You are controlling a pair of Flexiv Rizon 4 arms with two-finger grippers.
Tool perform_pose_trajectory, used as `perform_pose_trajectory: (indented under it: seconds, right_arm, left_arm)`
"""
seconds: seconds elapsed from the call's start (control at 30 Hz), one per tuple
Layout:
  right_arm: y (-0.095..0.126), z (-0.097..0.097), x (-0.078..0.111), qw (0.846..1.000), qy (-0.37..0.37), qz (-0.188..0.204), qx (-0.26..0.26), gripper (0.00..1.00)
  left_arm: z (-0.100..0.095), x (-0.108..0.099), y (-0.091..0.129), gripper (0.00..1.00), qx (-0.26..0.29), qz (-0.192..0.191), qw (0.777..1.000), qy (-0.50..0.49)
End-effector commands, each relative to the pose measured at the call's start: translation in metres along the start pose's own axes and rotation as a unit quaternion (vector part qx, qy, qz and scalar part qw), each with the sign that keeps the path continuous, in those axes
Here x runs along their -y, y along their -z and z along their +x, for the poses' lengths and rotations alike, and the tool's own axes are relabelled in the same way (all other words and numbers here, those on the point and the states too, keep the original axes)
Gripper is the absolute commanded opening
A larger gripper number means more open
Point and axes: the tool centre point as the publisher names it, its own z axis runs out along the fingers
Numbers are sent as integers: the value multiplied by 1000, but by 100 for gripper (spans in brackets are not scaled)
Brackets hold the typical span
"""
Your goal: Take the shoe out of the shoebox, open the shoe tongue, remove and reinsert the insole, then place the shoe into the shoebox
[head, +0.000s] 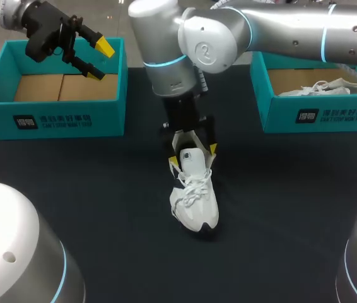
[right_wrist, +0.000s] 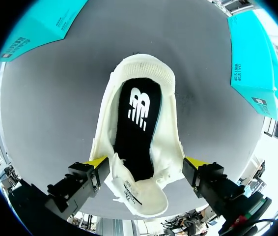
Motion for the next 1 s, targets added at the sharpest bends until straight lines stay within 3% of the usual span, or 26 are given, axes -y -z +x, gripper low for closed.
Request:
perform_pose_trajectory:
  seconds: [0.03, 0.33, 0.77, 1.0]
  right_arm:
    - [-1, -1, 10, 1000, -3, 1, -1, 100]
    - [0, -2, 37, 1000, -11, 10, -6, 100]
    - [23, 2, 93, 1000, -10, 21, -10, 100]
    - [28, 8, 111, 999, -15, 32, -10, 100]
  left_arm:
    - [0, 0, 0, 100, -1, 0, 1000, 0]
    - [0, 0, 0, 100, -1, 0, 1000, 0]
    - [0, 0, 0, 100, -1, 0, 1000, 0]
    - [0, 0, 0, 100, -1, 0, 1000, 0]
